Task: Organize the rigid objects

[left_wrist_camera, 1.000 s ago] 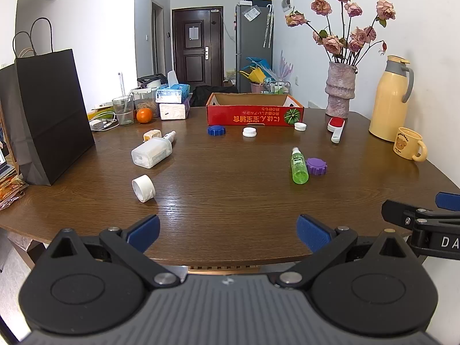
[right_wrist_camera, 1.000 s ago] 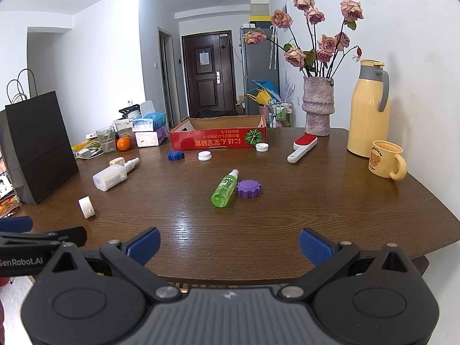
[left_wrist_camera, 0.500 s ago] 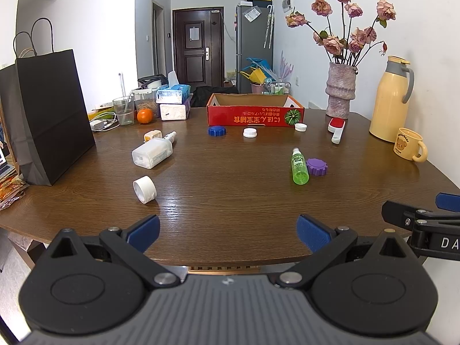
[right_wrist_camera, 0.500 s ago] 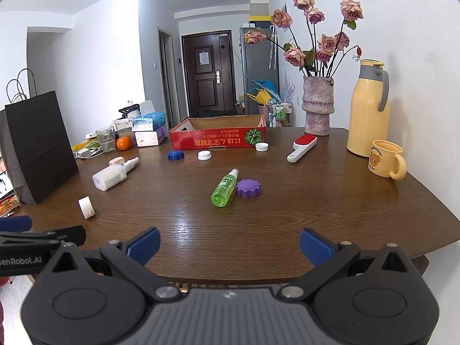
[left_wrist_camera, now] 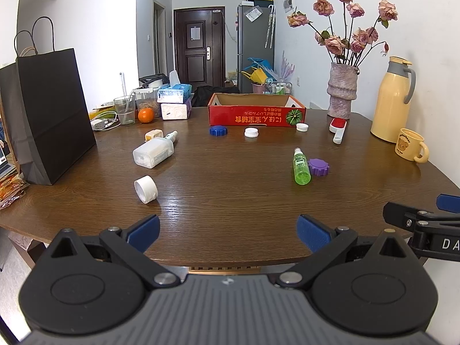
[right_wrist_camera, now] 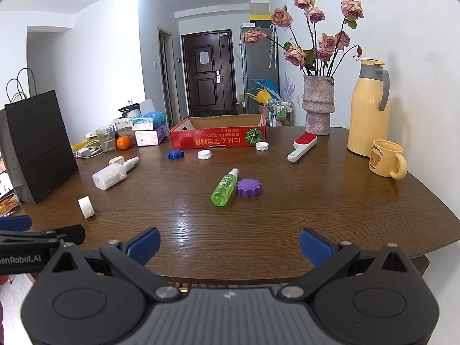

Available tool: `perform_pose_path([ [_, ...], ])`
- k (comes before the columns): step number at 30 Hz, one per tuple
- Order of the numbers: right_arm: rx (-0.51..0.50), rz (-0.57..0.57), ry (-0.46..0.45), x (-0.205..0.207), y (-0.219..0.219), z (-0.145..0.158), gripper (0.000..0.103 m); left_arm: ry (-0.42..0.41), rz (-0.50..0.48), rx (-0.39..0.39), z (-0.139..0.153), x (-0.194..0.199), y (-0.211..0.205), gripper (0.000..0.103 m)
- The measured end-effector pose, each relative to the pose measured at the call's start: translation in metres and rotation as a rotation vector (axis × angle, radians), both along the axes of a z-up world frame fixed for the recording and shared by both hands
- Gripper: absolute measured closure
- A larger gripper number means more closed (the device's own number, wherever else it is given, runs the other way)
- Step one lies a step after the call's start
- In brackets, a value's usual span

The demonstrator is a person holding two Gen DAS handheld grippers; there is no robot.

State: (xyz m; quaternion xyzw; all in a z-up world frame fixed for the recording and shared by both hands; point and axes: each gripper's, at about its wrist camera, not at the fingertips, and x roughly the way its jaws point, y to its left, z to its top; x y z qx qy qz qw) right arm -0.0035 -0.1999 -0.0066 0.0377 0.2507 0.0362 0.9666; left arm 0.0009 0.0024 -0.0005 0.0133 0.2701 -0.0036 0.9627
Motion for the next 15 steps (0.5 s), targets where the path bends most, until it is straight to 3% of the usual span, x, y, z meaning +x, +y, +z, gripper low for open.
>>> perform_pose_path([
  [15,0.006,0.018,0.007,0.015,0.005,-0.01,0.0,-0.003,0.035,0.002,-0.006,0.019,0.016,0.0],
])
